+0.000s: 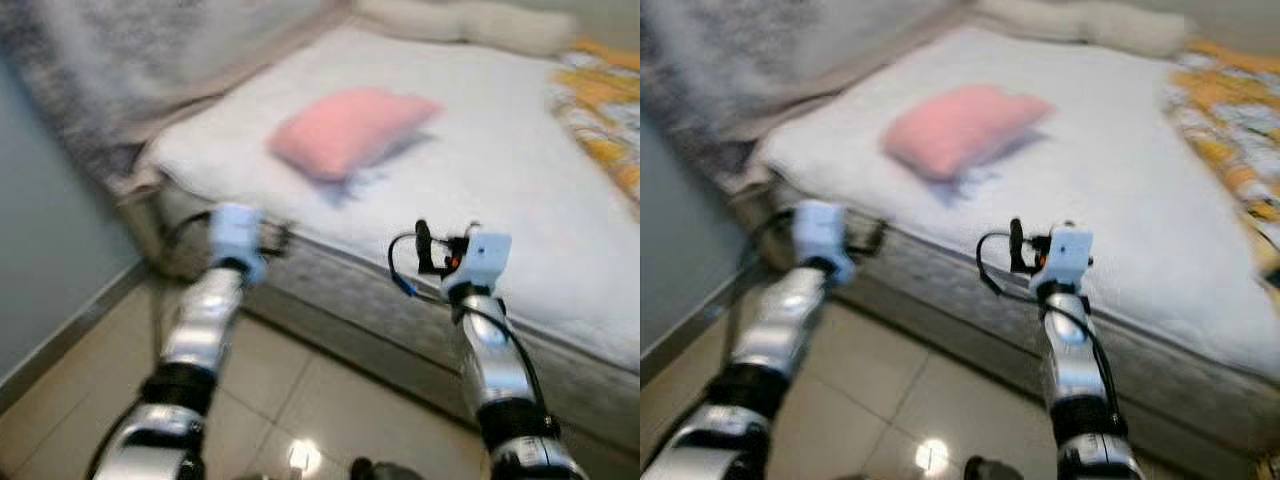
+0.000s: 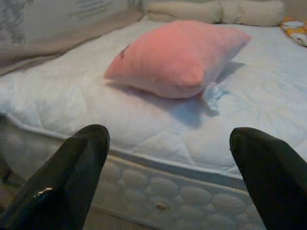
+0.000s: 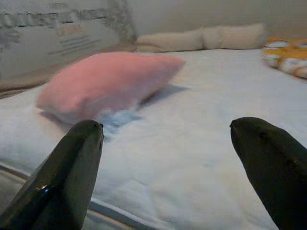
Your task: Clean up the room
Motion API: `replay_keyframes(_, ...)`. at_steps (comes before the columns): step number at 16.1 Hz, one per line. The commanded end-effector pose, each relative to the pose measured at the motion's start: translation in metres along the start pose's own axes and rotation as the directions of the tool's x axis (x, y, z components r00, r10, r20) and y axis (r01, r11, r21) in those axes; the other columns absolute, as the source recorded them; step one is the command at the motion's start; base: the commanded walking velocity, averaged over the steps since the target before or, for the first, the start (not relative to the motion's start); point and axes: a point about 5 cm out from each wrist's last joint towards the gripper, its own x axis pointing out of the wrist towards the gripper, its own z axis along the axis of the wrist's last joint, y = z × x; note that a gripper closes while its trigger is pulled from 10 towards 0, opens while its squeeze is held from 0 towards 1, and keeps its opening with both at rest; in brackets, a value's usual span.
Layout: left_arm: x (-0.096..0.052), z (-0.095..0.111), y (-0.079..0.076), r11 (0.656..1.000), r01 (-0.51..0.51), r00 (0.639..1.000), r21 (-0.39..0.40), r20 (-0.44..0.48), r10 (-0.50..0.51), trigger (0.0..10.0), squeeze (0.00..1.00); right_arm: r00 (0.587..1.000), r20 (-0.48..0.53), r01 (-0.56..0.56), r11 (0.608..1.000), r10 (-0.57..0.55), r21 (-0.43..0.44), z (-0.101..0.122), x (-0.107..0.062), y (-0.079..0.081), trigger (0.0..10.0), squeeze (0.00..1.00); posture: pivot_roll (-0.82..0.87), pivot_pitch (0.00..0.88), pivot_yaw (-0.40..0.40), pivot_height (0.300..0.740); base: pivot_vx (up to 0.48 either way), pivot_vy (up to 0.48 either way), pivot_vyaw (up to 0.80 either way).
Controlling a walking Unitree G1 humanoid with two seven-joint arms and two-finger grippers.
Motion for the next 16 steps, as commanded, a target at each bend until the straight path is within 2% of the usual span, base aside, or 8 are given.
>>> replay_keyframes(1, -0.001, 0.0, -0.001, 1.0, 0.017, 1.0, -0.014, 0.021, -0.016, 10.0, 0.0, 1.0, 0.022, -0.005, 1.0, 0.005, -0.026, 0.004, -0.001, -0.002, 10.0, 0.0, -0.02, 0.01, 0.028, 0.74, 0.0, 0.0, -0.74)
replay_keyframes(2, -0.002, 0.0, 0.0, 1.0, 0.019, 1.0, -0.013, 0.024, -0.019, 10.0, 0.0, 1.0, 0.01, -0.01, 0.999, 0.01, -0.032, 0.002, -0.001, -0.002, 10.0, 0.0, -0.02, 0.01, 0.028, 0.74, 0.0, 0.0, -0.74)
replay_keyframes(4, 0.0, 0.003, -0.011, 0.999, 0.033, 0.999, -0.013, 0.037, -0.032, 10.0, 0.0, 1.0, 0.005, -0.021, 0.999, 0.021, -0.024, 0.001, 0.001, 0.001, 10.0, 0.0, -0.02, 0.014, 0.032, 0.74, 0.0, 0.0, -0.67)
replay_keyframes(6, 0.005, 0.008, -0.023, 0.996, 0.043, 0.998, 0.074, 0.043, -0.047, 10.0, 0.0, 0.999, 0.011, -0.048, 0.999, 0.048, -0.021, 0.004, 0.003, 0.01, 10.0, 0.0, -0.02, 0.013, 0.033, 0.74, 0.0, 0.0, 0.0)
replay_keyframes(10, 0.006, 0.014, -0.025, 1.0, 0.026, 0.997, 0.007, 0.074, -0.027, 10.0, 0.0, 0.998, 0.008, -0.055, 0.998, 0.055, -0.019, 0.005, 0.005, 0.012, 10.0, 0.0, -0.02, 0.01, 0.037, 0.74, 0.464, 0.0, 0.0)
replay_keyframes(16, 0.007, 0.017, -0.022, 1.0, -0.006, 0.997, -0.001, 0.072, 0.006, 10.0, 0.0, 0.999, 0.004, -0.044, 0.999, 0.044, -0.027, 0.007, 0.011, 0.007, 10.0, 0.0, -0.02, 0.01, 0.037, 0.74, 0.471, 0.0, 0.0)
